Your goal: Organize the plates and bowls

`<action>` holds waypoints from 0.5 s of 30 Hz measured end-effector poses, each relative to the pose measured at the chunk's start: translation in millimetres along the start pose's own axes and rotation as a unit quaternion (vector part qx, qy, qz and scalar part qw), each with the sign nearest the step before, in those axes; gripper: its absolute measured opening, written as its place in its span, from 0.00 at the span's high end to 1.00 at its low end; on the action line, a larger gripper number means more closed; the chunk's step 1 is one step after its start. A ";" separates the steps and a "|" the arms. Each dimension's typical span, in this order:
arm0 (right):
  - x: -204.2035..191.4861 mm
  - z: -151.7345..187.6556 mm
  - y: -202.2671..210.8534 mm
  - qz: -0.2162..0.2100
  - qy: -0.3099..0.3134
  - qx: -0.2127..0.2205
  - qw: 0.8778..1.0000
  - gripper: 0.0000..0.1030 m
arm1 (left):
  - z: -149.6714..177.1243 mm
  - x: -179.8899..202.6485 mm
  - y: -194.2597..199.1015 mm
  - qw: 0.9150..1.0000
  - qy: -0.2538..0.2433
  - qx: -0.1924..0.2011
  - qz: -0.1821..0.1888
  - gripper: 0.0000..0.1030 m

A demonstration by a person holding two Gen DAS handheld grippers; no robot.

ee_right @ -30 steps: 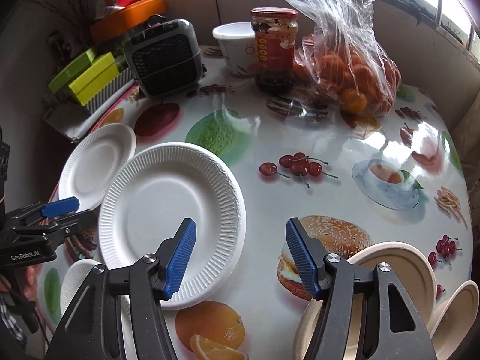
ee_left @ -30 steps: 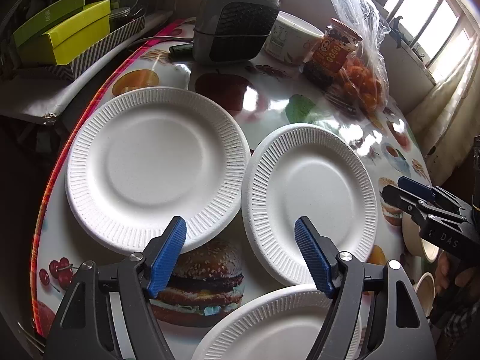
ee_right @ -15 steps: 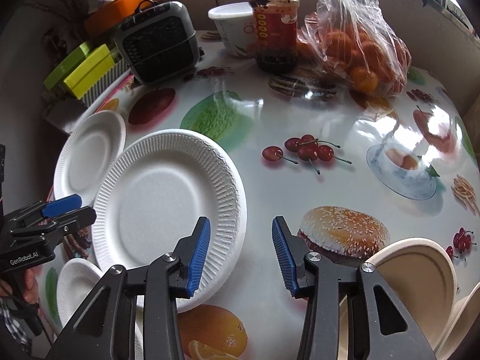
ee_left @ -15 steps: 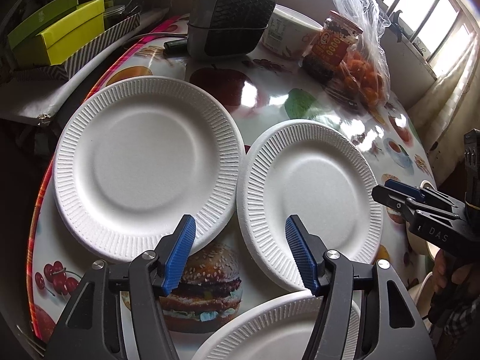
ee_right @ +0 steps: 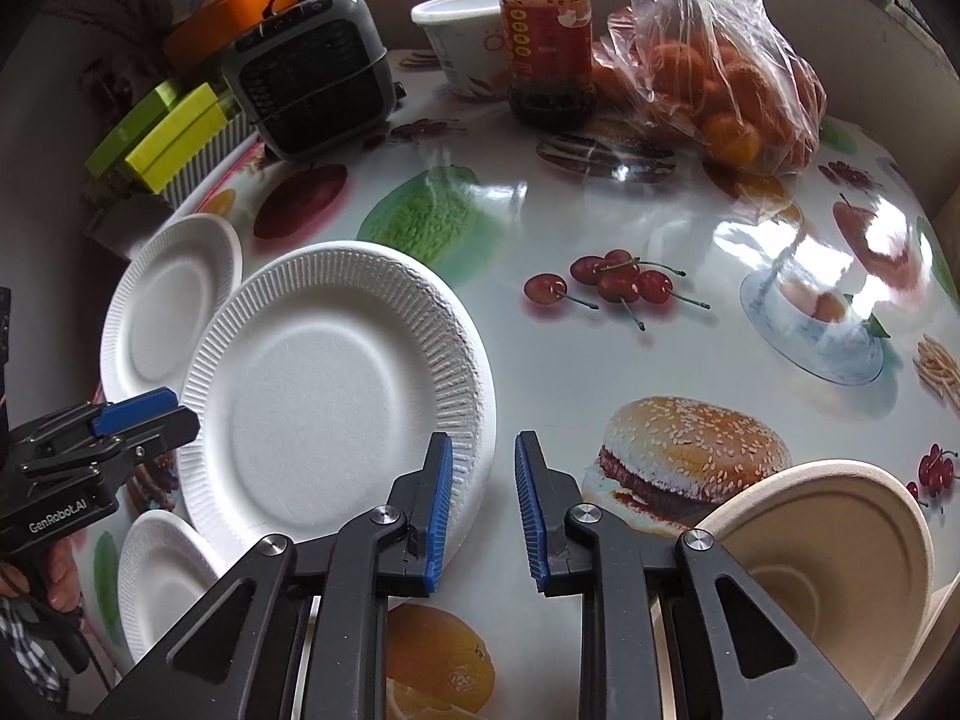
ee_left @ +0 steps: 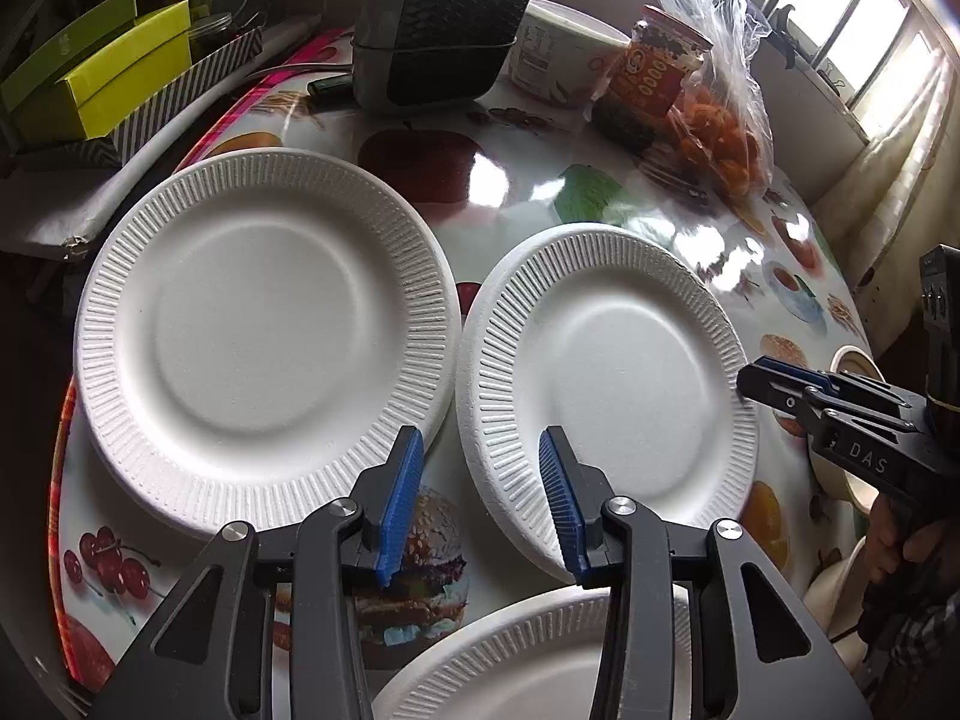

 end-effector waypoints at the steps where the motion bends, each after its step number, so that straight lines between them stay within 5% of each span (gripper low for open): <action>1: 0.1 0.0 0.0 0.000 0.000 0.000 1.000 0.82 | -0.3 -0.2 -0.2 1.000 0.000 0.000 0.000 0.61; 15: 0.5 1.6 0.5 -0.001 -0.003 -0.001 1.000 0.91 | -2.9 -5.0 8.9 1.000 0.008 0.007 0.013 0.63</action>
Point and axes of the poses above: each gripper's, at about its wrist camera, not at the fingertips, and y roughly against the way its jaws point, x to its right, z to its underside, the point moved 4 cm from there along -y, roughly the way its jaws point
